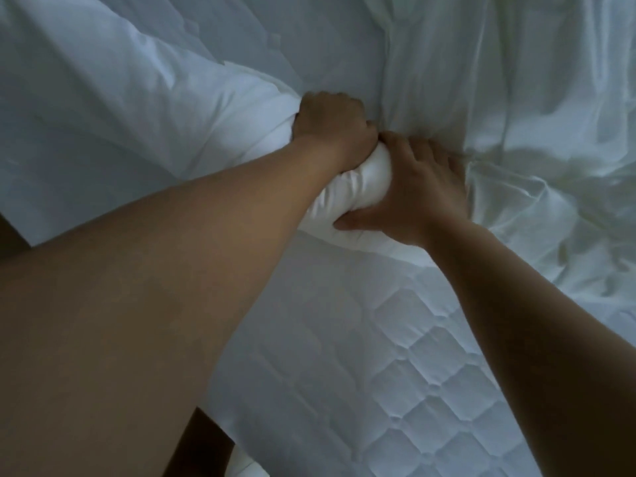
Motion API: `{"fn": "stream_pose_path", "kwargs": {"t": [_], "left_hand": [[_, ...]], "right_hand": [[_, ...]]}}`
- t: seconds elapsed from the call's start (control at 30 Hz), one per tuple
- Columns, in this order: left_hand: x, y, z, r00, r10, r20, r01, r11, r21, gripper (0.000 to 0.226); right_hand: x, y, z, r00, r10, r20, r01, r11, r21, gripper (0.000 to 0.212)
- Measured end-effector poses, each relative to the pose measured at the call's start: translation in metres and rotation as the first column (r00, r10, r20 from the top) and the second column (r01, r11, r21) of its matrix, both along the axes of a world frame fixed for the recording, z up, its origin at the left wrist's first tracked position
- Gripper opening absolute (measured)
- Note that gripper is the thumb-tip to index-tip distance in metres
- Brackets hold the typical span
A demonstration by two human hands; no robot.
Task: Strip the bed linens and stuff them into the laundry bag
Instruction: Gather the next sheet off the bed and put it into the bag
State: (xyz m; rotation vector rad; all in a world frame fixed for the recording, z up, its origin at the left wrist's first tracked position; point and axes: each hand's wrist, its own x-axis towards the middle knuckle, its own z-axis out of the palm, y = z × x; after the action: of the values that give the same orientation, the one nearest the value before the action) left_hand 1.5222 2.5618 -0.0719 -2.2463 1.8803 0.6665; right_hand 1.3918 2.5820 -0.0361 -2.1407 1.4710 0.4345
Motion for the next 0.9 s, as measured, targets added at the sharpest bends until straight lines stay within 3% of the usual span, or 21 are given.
{"fn": "stream_pose_path", "kwargs": {"t": [0.3, 0.47, 0.53, 0.6, 0.67, 0.77, 0.83, 0.9], "left_hand": [[0.0, 0.028, 0.013, 0.996, 0.046, -0.08, -0.014, 0.934, 0.357, 0.053], [0.001, 0.094, 0.012, 0.998, -0.003, -0.068, 0.029, 0.924, 0.381, 0.052], [0.003, 0.118, 0.015, 0.999, -0.022, -0.043, 0.034, 0.95, 0.312, 0.049], [0.006, 0.135, 0.023, 0.991, 0.037, -0.125, -0.014, 0.984, 0.18, 0.041], [0.011, 0.141, 0.036, 0.905, 0.188, -0.382, -0.166, 0.982, 0.09, 0.028], [0.03, 0.152, 0.07, 0.61, 0.372, -0.7, -0.447, 0.891, 0.084, 0.022], [0.057, 0.17, 0.087, 0.532, 0.427, -0.732, -0.624, 0.782, 0.002, 0.014], [0.093, 0.198, 0.093, 0.435, 0.577, -0.691, -0.821, 0.569, -0.042, 0.015]], "right_hand": [[0.007, 0.018, 0.015, 0.999, -0.032, -0.013, 0.034, 0.944, 0.327, 0.108], [0.002, 0.082, 0.016, 1.0, 0.004, -0.008, -0.001, 0.952, 0.306, 0.107], [0.001, 0.104, 0.021, 0.997, 0.078, -0.023, -0.07, 0.966, 0.25, 0.108], [0.003, 0.12, 0.029, 0.99, 0.12, -0.072, -0.107, 0.98, 0.167, 0.112], [0.008, 0.129, 0.039, 0.982, 0.12, -0.146, -0.1, 0.985, 0.141, 0.116], [0.034, 0.143, 0.049, 0.941, 0.287, -0.177, -0.259, 0.952, 0.162, 0.125], [0.064, 0.158, 0.049, 0.931, 0.334, -0.148, -0.309, 0.936, 0.167, 0.129], [0.094, 0.172, 0.048, 0.96, 0.239, -0.143, -0.216, 0.963, 0.159, 0.131]]}}
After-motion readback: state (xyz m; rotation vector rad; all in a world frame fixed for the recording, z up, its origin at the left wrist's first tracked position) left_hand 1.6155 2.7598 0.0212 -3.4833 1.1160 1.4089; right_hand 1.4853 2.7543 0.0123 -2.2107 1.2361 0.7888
